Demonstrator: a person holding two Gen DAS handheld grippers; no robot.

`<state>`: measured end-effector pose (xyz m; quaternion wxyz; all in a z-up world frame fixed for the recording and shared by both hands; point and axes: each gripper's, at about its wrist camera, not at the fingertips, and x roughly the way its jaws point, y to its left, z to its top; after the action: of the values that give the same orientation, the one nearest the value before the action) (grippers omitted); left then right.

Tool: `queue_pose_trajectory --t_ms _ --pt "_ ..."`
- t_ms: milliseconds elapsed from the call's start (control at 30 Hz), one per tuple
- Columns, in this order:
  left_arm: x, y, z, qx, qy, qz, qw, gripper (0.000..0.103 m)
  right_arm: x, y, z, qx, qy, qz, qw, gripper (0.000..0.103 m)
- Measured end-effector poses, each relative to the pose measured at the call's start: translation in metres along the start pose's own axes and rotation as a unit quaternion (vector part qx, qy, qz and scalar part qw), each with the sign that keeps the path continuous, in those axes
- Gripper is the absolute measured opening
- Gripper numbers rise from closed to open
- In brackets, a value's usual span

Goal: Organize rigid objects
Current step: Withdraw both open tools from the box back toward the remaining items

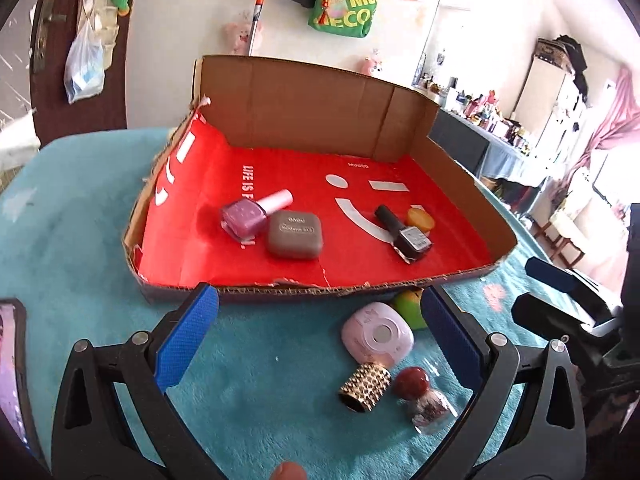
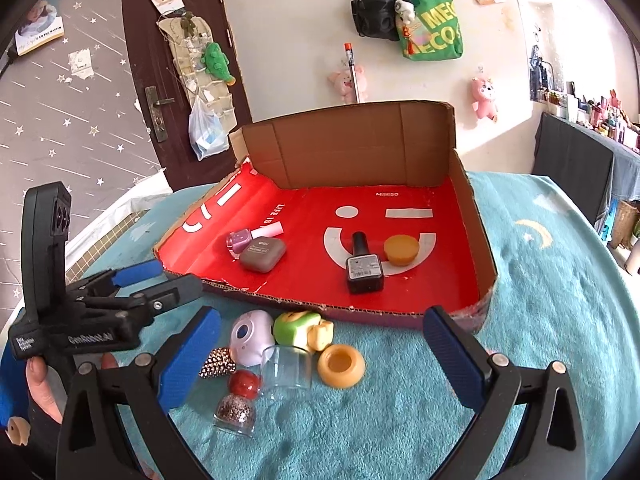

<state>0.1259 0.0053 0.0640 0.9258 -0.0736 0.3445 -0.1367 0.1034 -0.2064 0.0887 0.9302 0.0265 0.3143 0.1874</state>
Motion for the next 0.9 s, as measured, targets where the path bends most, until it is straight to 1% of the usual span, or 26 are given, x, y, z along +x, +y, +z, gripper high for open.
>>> queue_pose_trajectory --t_ms 133,233,333,433,600,800,900 --pt "-0.004 -0.007 -0.007 0.021 -0.001 0.016 0.9997 0.103 -0.003 0.003 -0.006 -0.004 -0.005 -0.008 1.000 0.103" --pt "-0.006 -0.011 -0.012 0.031 0.009 0.018 0.9993 0.103 -0.007 0.004 -0.011 -0.005 -0.010 -0.013 1.000 0.103" --pt "-0.010 -0.013 -0.016 0.028 0.010 0.010 0.9995 0.103 -0.009 0.004 -0.014 -0.001 -0.013 -0.013 1.000 0.103" --pt "-0.014 -0.014 -0.020 0.027 0.008 0.012 0.9995 0.103 -0.010 0.002 -0.019 0.004 -0.015 -0.016 1.000 0.103" --pt "-0.017 -0.013 -0.026 0.015 0.018 0.002 0.9997 0.103 -0.013 0.002 -0.025 0.008 -0.016 -0.020 1.000 0.103" --pt "-0.019 -0.016 -0.034 0.027 0.021 0.018 0.9992 0.103 -0.016 0.001 -0.032 0.011 -0.016 -0.026 0.999 0.103" --pt "-0.019 -0.016 -0.037 0.025 0.026 0.017 0.9992 0.103 -0.016 -0.001 -0.036 0.015 -0.015 -0.028 0.999 0.103"
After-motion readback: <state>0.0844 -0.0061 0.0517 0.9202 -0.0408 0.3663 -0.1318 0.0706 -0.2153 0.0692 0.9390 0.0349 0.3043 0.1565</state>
